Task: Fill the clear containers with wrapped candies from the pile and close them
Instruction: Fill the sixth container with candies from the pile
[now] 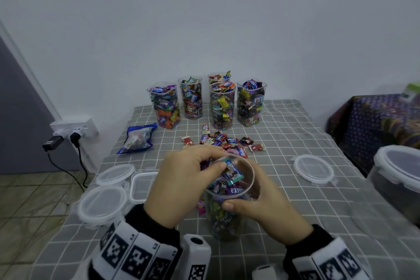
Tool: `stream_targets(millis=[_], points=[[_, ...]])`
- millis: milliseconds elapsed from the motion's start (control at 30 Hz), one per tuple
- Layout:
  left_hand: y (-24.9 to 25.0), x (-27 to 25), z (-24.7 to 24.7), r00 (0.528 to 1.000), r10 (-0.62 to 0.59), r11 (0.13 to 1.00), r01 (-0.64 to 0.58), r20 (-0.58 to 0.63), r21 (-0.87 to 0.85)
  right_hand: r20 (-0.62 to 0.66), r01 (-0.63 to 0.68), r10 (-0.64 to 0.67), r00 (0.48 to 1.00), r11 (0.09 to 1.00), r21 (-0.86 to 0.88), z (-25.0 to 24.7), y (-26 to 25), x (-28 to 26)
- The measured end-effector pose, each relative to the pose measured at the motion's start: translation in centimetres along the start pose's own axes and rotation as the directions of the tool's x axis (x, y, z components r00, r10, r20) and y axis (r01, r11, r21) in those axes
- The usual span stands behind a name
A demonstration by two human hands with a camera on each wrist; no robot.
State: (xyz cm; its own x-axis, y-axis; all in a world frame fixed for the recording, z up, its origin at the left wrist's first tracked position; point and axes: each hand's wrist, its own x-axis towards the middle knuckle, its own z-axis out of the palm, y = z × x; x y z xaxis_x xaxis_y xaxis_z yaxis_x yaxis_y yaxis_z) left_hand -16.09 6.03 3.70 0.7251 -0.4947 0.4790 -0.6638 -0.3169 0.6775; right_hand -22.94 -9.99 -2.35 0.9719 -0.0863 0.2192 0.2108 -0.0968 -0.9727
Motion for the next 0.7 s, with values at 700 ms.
stream_targets(millis=[700], points=[[-6.7, 1.1, 0.9, 0.893, -0.409, 0.905, 0.423, 0.190, -0.037, 0.144, -0.056, 0.440, 0.886, 0.411, -0.910, -4.3, 0.0, 2.4]])
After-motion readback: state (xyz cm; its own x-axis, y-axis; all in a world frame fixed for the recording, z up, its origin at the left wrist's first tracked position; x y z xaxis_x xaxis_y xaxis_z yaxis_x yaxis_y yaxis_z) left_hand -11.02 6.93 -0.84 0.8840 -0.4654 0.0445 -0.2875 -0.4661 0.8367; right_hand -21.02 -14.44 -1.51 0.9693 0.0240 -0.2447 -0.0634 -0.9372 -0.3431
